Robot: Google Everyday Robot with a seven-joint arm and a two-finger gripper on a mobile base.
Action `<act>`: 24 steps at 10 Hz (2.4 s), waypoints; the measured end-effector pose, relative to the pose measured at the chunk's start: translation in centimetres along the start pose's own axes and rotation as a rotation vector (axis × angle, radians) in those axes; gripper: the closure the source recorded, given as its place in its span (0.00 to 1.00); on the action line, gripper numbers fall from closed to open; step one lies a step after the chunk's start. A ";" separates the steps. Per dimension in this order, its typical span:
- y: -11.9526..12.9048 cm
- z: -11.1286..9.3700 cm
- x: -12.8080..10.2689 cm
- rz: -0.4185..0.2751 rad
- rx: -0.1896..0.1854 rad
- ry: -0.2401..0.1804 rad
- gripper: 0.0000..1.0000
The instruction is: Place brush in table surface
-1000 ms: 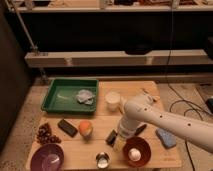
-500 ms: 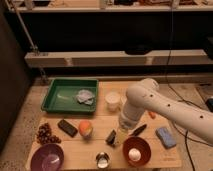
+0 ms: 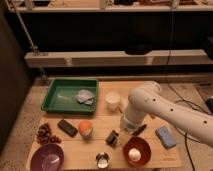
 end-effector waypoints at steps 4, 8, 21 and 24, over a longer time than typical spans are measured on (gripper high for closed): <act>0.0 0.0 0.0 -0.009 -0.011 -0.012 0.38; 0.0 1.8 -0.7 -0.089 -0.148 -0.039 0.38; 2.1 6.5 -0.9 -0.118 -0.202 0.061 0.38; 2.7 8.5 -1.4 -0.121 -0.190 0.040 0.38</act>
